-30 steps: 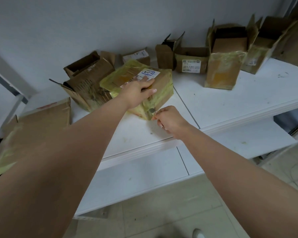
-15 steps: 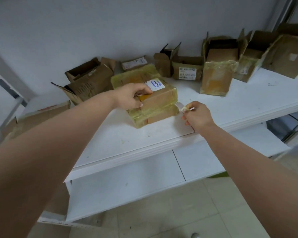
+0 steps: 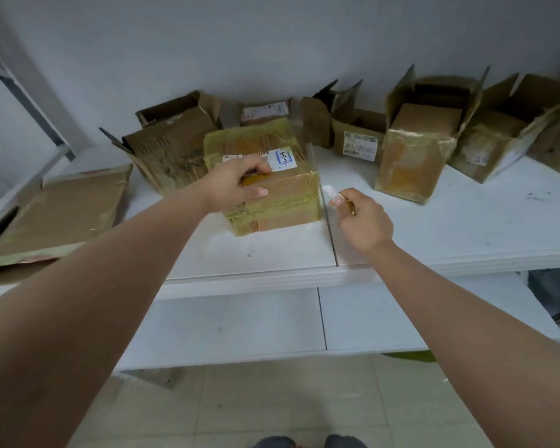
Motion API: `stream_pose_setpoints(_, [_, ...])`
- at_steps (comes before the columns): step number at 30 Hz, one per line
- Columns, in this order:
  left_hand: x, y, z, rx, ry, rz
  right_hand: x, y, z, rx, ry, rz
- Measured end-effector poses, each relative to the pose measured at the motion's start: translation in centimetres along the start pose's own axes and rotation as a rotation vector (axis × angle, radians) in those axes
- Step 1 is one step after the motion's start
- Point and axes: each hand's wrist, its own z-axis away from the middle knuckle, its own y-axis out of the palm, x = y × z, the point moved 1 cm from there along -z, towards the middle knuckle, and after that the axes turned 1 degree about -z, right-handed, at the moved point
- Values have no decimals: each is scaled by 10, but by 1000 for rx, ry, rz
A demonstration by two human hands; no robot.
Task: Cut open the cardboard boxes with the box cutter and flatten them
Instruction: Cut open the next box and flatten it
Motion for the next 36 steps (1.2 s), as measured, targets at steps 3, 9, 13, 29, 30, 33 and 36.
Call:
stream_pose_setpoints(3, [-4,1,4,-8,-37,47,-4,4,-9,28,-42,-13])
stream_pose_setpoints(9, [-9,-1,9,-2,-111,147,-17,15,-18,108,-132,-131])
stream_pose_setpoints(13, [-12,0,9,2,-122,133,-20,14,-24,112,-170,-102])
stream_pose_setpoints(29, [-14,-1,6,43,-149,120,-32,17,-24,143,-335,431])
stream_pose_setpoints(30, [-14,-1,7,35,-155,116,-32,17,-24,133,-323,415])
stream_pose_setpoints(33, [-16,4,8,-46,-171,29,-33,13,-21,65,-252,322])
stream_pose_setpoints(36, [-26,15,-3,-156,-258,-125,-32,8,-18,42,-200,244])
